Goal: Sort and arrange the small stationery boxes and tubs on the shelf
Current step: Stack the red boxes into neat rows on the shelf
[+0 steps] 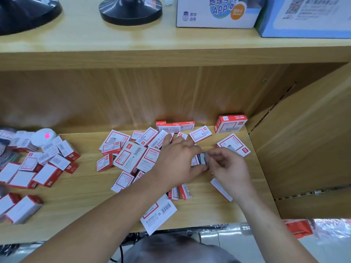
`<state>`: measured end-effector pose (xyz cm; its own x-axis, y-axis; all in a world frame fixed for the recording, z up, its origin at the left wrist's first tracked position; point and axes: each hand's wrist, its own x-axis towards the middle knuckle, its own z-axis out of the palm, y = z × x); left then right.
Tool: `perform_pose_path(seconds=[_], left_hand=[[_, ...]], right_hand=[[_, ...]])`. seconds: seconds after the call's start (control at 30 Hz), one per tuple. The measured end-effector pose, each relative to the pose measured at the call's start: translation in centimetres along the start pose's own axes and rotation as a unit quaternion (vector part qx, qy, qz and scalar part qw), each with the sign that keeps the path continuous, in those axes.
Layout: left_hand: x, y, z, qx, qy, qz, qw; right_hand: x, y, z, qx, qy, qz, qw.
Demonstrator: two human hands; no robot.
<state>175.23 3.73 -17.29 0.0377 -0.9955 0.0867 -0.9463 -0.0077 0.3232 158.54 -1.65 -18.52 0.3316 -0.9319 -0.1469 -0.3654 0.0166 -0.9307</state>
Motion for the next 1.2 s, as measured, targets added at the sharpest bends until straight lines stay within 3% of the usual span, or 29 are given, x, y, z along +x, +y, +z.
perform_pose_path(seconds=[0.23,0.7,1.03,1.2], left_hand=[[-1.5,-1.9,-1.2,0.043,-0.009,0.011,0.999],[-2.5,-4.1,-1.8,-0.072,-0.012,0.016,0.997],[-3.0,-4.8,-2.1,-0.039,-0.002,0.023,0.999],[-2.9,-4.2,-1.6,-0.076,-0.01,-0.002,0.997]], right_hand=[[0.1,-0.7,0.2,-0.04,-0.02,0.008,0.999],[0.2,-1.0,0.7,-0.053,-0.008,0.051,0.997],[0.0,-1.1,0.9,-0.071,0.005,0.046,0.996],[0.0,-1.1,1.0,-0.094,-0.003,0.03,0.995]])
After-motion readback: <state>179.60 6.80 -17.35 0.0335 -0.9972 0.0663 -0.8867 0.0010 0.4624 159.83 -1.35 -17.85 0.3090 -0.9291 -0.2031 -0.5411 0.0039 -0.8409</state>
